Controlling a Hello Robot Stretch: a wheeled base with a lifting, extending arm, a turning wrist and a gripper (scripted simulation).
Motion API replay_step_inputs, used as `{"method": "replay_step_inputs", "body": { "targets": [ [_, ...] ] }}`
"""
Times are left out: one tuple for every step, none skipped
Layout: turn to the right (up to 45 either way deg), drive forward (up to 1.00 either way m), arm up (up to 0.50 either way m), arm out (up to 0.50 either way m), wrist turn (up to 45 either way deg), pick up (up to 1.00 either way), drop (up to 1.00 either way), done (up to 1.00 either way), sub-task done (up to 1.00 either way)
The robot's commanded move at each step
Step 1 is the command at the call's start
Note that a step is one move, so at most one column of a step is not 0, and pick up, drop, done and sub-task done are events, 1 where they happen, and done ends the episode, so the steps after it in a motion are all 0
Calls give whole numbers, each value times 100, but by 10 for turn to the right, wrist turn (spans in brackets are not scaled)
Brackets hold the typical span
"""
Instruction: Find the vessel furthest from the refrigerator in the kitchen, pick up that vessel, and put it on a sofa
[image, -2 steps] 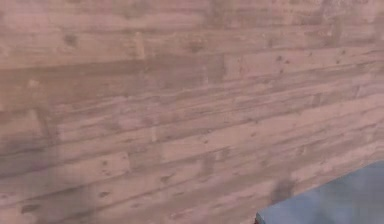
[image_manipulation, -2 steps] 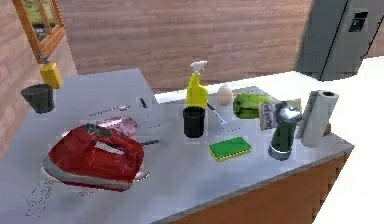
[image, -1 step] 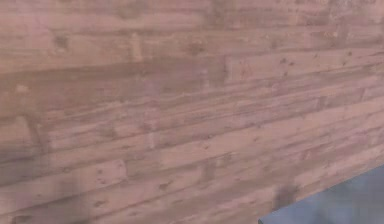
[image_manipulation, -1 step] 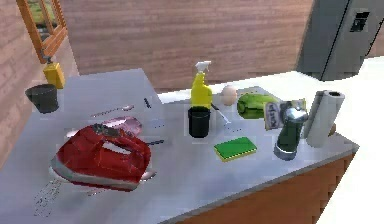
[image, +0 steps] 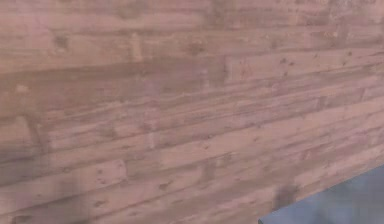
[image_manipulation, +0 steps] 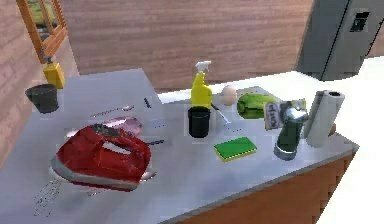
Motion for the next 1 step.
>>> {"method": "replay_step_inputs", "body": {
  "targets": [
    [0,0,38,0,0,0,0,0,0]
  ]
}}
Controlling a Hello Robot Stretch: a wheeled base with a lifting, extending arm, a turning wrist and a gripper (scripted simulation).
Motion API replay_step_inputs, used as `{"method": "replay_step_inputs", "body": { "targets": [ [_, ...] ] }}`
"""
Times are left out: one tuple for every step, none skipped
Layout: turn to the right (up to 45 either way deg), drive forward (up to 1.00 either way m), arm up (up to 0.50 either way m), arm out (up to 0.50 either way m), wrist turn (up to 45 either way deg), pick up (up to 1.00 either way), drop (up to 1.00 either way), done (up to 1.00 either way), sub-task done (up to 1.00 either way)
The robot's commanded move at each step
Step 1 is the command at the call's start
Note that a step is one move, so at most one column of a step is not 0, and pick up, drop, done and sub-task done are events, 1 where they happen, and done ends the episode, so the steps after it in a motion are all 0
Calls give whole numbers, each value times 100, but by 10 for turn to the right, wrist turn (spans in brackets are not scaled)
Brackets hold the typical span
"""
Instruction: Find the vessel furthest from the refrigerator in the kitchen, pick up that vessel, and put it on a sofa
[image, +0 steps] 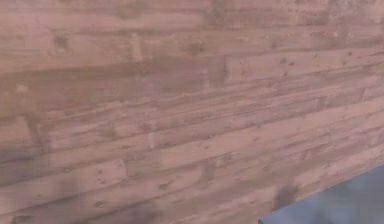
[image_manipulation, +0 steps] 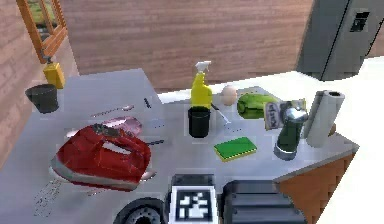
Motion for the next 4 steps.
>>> {"method": "replay_step_inputs", "body": {
  "targets": [
    [0,0,0,36,0,0,0,0,0],
    [0,0,0,0,450,0,0,0,0],
    [0,0,0,0,450,0,0,0,0],
    [0,0,0,0,450,0,0,0,0]
  ]
}}
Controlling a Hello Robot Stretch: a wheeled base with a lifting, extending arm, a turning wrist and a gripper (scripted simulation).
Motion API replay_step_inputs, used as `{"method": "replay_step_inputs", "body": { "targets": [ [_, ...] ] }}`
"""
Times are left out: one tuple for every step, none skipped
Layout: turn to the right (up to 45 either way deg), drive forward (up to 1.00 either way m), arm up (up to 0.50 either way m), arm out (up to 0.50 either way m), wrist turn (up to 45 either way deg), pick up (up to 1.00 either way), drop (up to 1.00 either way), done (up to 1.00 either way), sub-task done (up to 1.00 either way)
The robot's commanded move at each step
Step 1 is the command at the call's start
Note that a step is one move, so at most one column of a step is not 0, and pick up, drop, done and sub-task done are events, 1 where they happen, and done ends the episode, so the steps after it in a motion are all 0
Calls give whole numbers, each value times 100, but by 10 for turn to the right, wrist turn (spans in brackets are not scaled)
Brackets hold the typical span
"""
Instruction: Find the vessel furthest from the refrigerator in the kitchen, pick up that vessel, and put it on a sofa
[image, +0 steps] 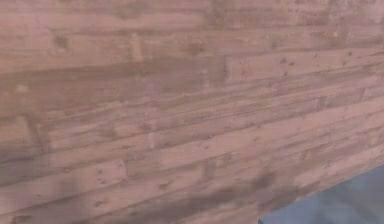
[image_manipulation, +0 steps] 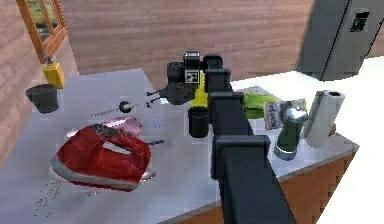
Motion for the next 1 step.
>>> {"method": "replay_step_inputs", "body": {
  "targets": [
    [0,0,0,0,450,0,0,0,0]
  ]
}}
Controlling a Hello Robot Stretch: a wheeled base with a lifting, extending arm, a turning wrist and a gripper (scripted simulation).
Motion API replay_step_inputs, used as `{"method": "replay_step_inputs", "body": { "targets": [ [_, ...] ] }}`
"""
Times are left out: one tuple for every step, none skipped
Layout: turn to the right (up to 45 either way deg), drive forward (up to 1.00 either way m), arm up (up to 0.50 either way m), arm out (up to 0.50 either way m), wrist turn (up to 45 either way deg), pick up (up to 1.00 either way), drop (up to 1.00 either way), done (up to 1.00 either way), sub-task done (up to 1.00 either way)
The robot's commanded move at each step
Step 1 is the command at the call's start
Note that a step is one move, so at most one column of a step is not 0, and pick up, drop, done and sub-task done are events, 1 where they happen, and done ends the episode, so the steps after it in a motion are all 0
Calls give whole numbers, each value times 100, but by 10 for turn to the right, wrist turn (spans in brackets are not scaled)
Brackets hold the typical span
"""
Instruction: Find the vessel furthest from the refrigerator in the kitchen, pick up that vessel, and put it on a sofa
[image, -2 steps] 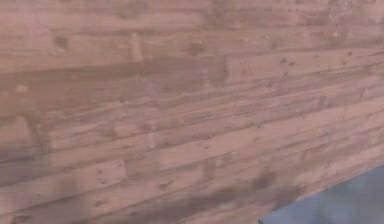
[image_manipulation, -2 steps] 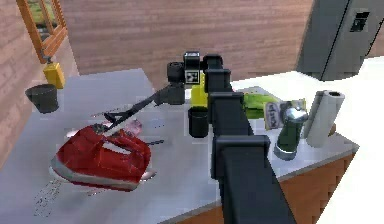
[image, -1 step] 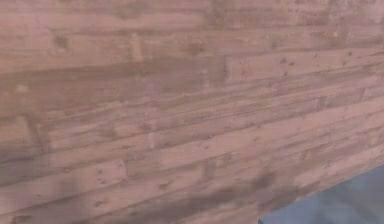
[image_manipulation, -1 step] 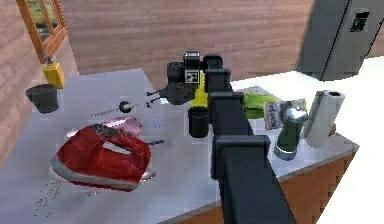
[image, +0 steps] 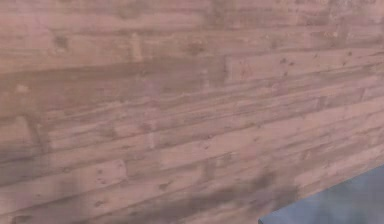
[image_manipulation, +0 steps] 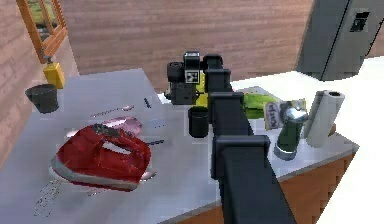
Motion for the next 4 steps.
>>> {"method": "replay_step_inputs", "body": {
  "targets": [
    [0,0,0,0,90,0,0,0,0],
    [0,0,-16,0,0,0,0,0,0],
    [0,0,0,0,0,100,0,0,0],
    [0,0,10,0,0,0,0,0,0]
  ]
}}
